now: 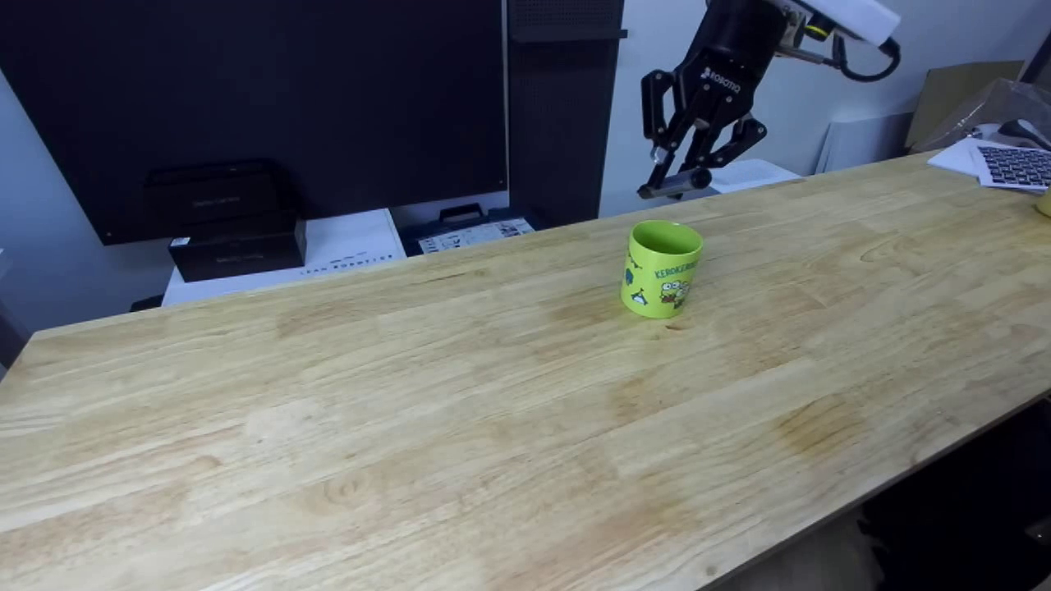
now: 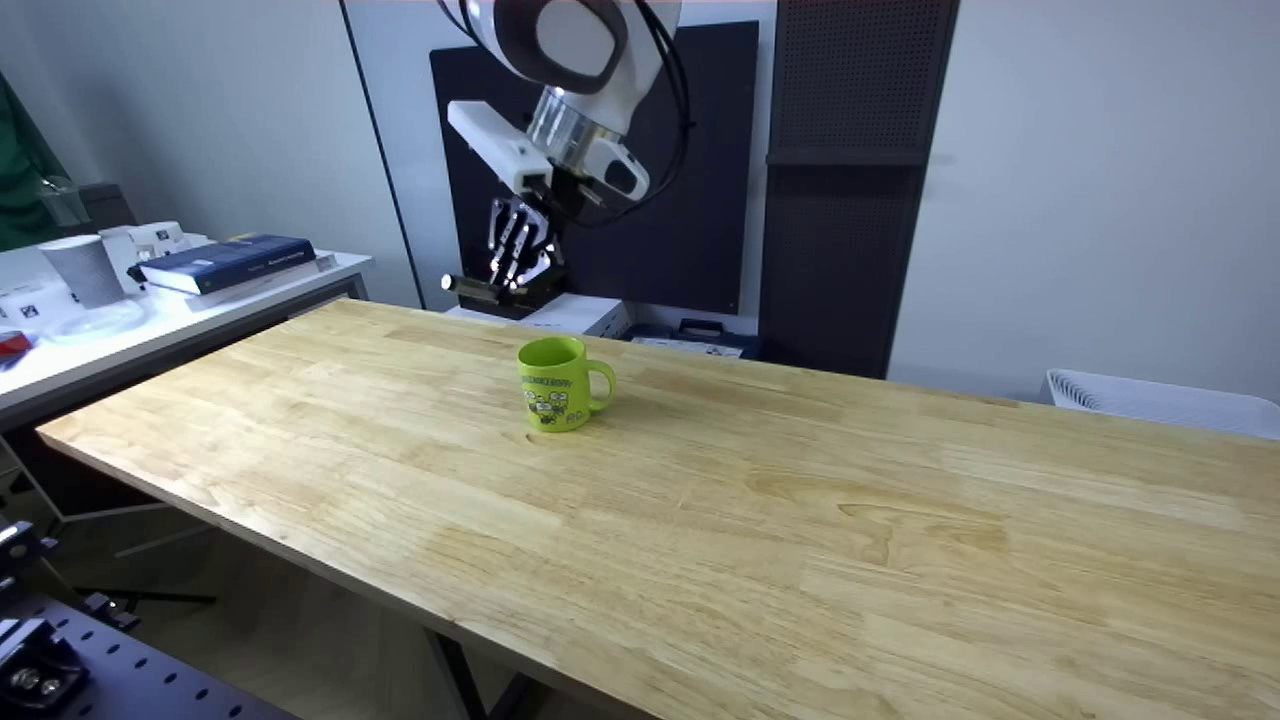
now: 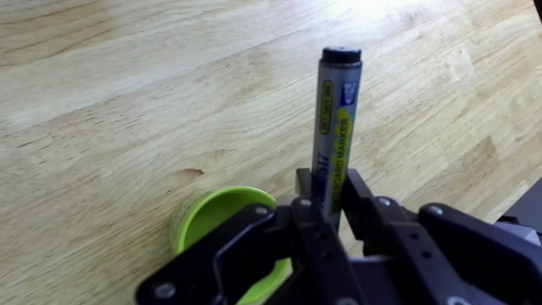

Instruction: Pick up the black marker and put it inside the yellow mug

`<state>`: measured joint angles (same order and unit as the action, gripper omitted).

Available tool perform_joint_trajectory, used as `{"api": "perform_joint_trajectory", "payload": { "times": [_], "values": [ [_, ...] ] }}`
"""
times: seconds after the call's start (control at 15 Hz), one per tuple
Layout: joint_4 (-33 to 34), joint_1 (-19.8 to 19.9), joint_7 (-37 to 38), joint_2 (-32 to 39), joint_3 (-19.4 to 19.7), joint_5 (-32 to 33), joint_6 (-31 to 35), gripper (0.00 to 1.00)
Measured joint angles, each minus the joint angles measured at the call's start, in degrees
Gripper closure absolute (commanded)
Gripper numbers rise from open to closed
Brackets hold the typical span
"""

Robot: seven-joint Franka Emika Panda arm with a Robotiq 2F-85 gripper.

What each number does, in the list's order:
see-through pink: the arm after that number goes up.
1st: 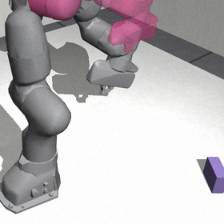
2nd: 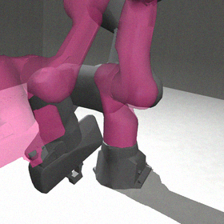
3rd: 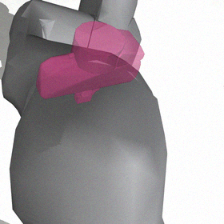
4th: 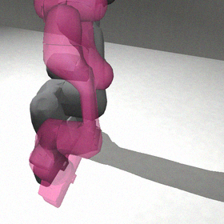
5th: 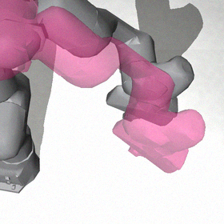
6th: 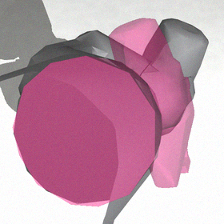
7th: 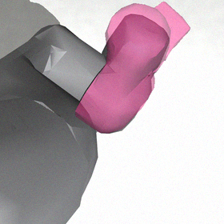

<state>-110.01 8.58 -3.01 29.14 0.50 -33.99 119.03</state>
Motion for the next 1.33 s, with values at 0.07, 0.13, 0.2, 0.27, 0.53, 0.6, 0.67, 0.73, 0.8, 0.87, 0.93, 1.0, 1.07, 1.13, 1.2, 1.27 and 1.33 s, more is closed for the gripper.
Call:
{"api": "perform_joint_trajectory", "payload": {
  "times": [0.07, 0.13, 0.2, 0.27, 0.53, 0.6, 0.67, 0.73, 0.8, 0.87, 0.93, 1.0, 1.07, 1.13, 1.2, 1.27, 1.33],
  "values": [
    [0.70, 0.01, 0.07, 0.85, -0.04, -0.68, -0.27, 0.95],
    [1.13, 0.07, 0.08, 1.45, -0.05, -1.58, -0.81, 0.95],
    [1.30, 0.19, 0.07, 1.82, -0.06, -2.70, -1.47, 0.95],
    [1.31, 0.36, 0.06, 2.02, -0.07, -3.86, -2.32, 0.95],
    [0.99, 0.83, 0.07, 2.12, 0.26, -6.44, -3.53, 0.95],
    [0.84, 0.60, 0.14, 2.11, 0.67, -5.91, -2.13, 0.95],
    [0.63, 0.23, 0.59, 2.10, 1.20, -5.06, -0.08, 0.95],
    [0.39, -0.17, 1.30, 2.09, 1.80, -4.07, 2.09, 0.95],
    [0.16, -0.53, 2.36, 2.10, 2.38, -2.94, 3.81, 0.95],
    [-0.07, -0.76, 3.55, 2.09, 2.87, -1.74, 5.12, 0.95],
    [-0.30, -0.87, 4.68, 2.09, 3.22, -0.57, 6.14, 0.95],
    [-0.48, -0.88, 5.65, 2.09, 3.45, 0.39, 6.60, 0.95],
    [-0.62, -0.87, 6.43, 2.09, 3.59, 1.05, 6.65, 0.95],
    [-0.77, -0.85, 6.98, 2.09, 3.61, 1.51, 6.52, 0.95],
    [-0.97, -0.87, 7.42, 2.07, 3.59, 1.69, 6.34, 0.95],
    [-1.19, -0.88, 7.63, 2.04, 3.53, 1.80, 6.18, 0.95],
    [-1.39, -0.89, 7.71, 2.01, 3.43, 1.82, 5.90, 0.95]
  ]
}}
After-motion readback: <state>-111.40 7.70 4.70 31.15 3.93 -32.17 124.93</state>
